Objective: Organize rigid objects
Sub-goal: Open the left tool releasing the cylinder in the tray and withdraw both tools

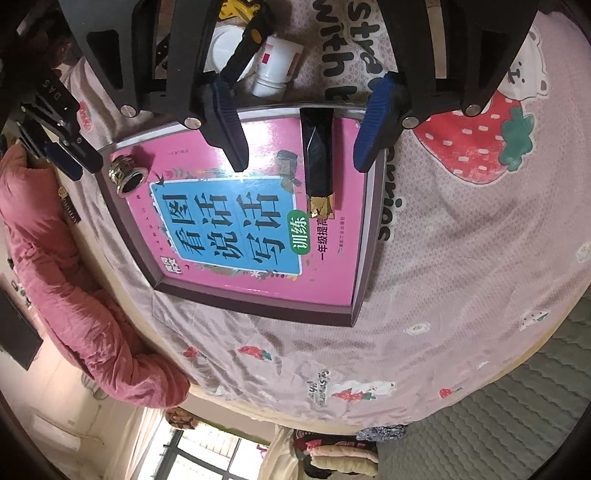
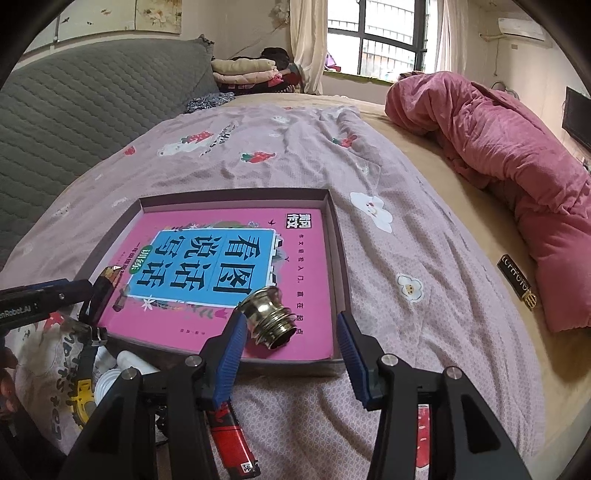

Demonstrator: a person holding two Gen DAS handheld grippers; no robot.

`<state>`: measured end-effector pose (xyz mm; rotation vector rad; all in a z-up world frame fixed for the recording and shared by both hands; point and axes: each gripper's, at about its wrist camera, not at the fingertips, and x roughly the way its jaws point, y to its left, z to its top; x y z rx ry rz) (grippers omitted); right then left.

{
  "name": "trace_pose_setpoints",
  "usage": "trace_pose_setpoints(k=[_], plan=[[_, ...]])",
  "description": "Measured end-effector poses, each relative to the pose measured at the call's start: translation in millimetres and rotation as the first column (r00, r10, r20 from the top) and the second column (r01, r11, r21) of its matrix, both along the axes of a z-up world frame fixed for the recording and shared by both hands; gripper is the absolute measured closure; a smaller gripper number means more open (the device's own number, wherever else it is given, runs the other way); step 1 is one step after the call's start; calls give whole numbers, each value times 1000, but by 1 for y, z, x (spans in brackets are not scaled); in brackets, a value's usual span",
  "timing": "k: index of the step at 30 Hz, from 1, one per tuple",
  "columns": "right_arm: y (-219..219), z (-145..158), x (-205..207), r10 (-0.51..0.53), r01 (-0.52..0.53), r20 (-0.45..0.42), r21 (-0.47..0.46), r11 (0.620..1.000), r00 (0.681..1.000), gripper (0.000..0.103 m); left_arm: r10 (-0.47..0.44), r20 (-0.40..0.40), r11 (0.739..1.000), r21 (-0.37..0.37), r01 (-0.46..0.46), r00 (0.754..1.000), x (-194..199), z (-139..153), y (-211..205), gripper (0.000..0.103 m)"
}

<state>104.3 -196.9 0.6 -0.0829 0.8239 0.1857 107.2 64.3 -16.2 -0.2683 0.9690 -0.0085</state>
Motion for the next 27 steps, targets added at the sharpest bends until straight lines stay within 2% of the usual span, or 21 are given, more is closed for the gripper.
trace_pose_setpoints(k=[13,21,27], plan=[[-3,16,-9,5,-6,47,29,1000,999,48,-17,33,1000,0,17,999,-11,19,-4,39],[-2,23,-15,12,-14,62,31,999,998,48,-22,50,1000,11,22,998,-18,29,-7,29],[-1,27,-24,30,-32,76,34,999,997,48,-30,68,999,19,29,997,-24,38,-8,28]])
